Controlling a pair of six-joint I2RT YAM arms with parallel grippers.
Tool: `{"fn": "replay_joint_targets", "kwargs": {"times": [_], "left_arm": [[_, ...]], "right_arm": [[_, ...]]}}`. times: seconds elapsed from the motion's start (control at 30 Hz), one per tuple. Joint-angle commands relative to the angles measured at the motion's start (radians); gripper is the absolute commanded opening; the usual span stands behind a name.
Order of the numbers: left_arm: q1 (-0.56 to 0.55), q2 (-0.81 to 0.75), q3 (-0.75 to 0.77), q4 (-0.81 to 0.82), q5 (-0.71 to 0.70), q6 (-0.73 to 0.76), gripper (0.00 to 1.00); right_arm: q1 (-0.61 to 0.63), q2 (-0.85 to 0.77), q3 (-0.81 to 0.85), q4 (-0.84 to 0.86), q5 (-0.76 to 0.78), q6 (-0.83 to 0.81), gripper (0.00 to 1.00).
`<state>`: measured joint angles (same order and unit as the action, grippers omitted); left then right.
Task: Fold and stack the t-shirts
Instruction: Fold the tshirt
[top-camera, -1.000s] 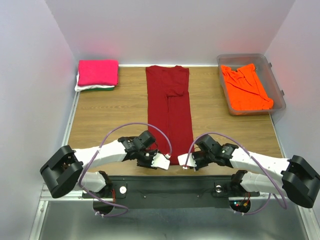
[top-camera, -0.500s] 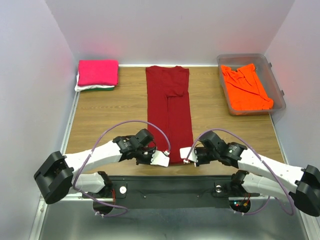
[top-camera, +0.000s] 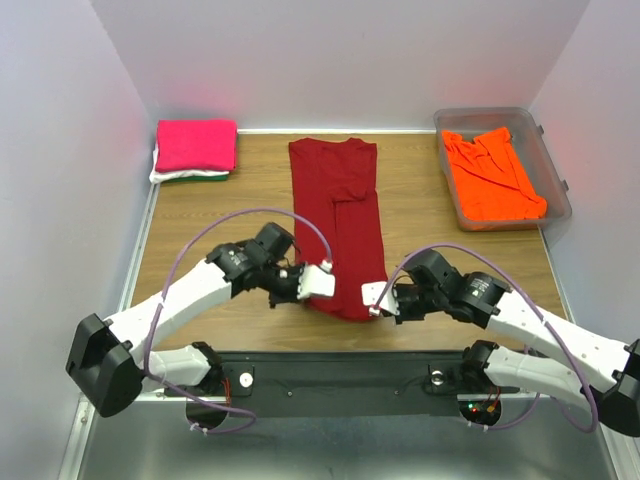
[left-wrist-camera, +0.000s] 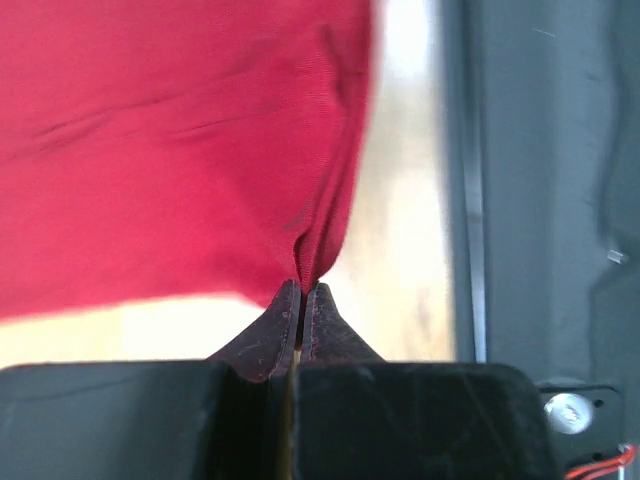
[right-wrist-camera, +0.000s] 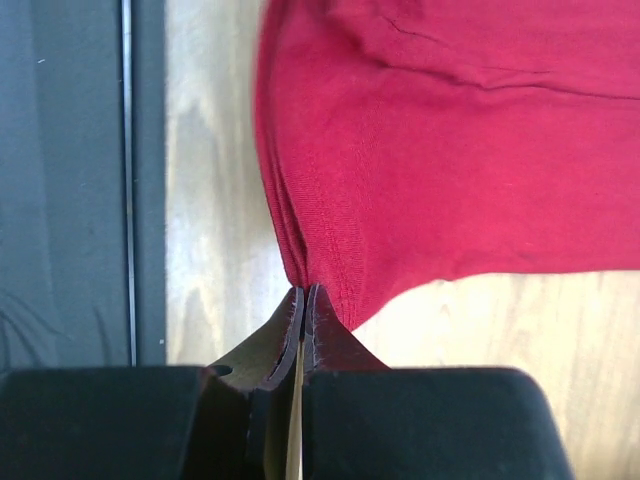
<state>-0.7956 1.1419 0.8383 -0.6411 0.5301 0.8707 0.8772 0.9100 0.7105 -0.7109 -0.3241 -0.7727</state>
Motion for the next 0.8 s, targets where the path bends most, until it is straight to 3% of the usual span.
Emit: {"fn": "replay_joint_targets", "kwargs": {"times": [0.0,0.27,0.43,0.77], "left_arm": [[0.126,0.068,0.084,-0.083,0.062,0.056,0.0],[0.251,0.24,0.246,-0.016,0.019,0.162,0.0],[0.357,0.425,0.434,-0.022,0.03,0.218,0.0],[0.435,0.728,0.763,-0.075,0.03,0.317,0.0]], "right_arm": [[-0.026,0.023,0.058,0.01,0.042,-0.022,0.01],[-0.314,0.24,0.199,0.064,-0.092,-0.212,0.01],[-0.411,0.449,0.348,0.091,-0.157,-0.344,0.01],[-0.535,0.791,0.625,0.117,-0.214,-0.438,0.01]]}}
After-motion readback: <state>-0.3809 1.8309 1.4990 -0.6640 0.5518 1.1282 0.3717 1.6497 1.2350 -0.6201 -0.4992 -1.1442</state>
